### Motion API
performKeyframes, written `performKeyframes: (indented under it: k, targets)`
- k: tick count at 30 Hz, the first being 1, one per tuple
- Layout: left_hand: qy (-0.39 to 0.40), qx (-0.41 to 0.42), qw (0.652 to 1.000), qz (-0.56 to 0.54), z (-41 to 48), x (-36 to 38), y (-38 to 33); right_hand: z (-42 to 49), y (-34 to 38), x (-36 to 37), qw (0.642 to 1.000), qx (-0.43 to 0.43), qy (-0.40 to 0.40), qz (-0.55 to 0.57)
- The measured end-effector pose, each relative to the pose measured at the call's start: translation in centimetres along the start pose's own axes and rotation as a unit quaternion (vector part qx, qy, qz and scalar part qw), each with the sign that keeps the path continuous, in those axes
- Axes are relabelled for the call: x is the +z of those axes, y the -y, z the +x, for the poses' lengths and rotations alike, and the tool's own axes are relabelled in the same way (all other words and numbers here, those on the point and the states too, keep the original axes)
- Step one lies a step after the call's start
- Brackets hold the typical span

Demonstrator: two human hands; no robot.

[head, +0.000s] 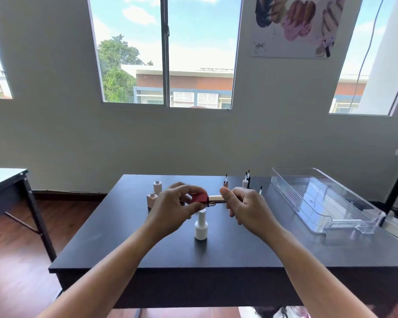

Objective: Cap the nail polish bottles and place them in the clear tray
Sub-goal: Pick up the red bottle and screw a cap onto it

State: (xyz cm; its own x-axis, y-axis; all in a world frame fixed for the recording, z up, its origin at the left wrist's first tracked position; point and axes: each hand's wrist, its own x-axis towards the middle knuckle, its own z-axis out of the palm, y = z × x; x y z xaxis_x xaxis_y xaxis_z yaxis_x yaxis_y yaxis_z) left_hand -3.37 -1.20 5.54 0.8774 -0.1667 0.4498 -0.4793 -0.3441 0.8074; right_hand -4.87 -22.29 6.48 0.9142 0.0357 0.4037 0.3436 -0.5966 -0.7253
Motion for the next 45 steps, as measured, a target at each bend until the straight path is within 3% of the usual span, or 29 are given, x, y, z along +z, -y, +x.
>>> performKeyframes:
  k: [5, 11, 13, 17, 20, 29, 31, 38, 41, 45]
  targets:
    - [0.004, 0.0, 1.0, -0.003, 0.1, -0.4, 0.0, -0.1, 0.3, -0.3, 0.998, -0.004, 0.03, -0.047]
    - [0.026, 0.017, 0.999, 0.023, 0.1, -0.8, -0.2, -0.4, 0.5, 0.1, 0.981, -0.113, 0.03, -0.152]
    - [0.022, 0.045, 0.996, 0.078, 0.1, -0.9, -0.4, -0.4, 0.7, 0.2, 0.978, -0.121, 0.032, -0.166]
    - [-0.039, 0.184, 0.934, 0.304, -0.5, -1.0, -1.0, -0.5, 0.8, 0.7, 0.981, -0.112, 0.027, -0.153]
    - [-0.068, 0.264, 0.885, 0.378, -0.9, -1.1, -1.6, -0.4, 0.9, 1.0, 0.989, -0.083, 0.033, -0.116]
    - [-0.098, 0.279, 0.85, 0.436, -1.2, -0.8, -1.5, 0.3, 1.6, 0.8, 0.996, -0.046, 0.074, -0.013]
    - [-0.09, 0.26, 0.863, 0.423, -1.2, -0.7, -1.3, 0.3, 1.6, 0.8, 0.997, -0.048, 0.068, 0.001]
    - [-0.026, 0.071, 0.965, 0.252, -1.2, -0.6, 0.3, 0.5, 0.6, 0.7, 0.992, -0.021, 0.065, 0.103]
    - [-0.042, -0.022, 0.986, 0.163, -1.4, -1.5, 1.5, 0.8, -0.8, -0.2, 0.995, 0.001, 0.011, 0.096]
    - [-0.043, -0.143, 0.987, 0.068, -1.5, -2.0, 3.4, 1.1, -3.4, -1.7, 0.992, 0.021, -0.114, 0.048]
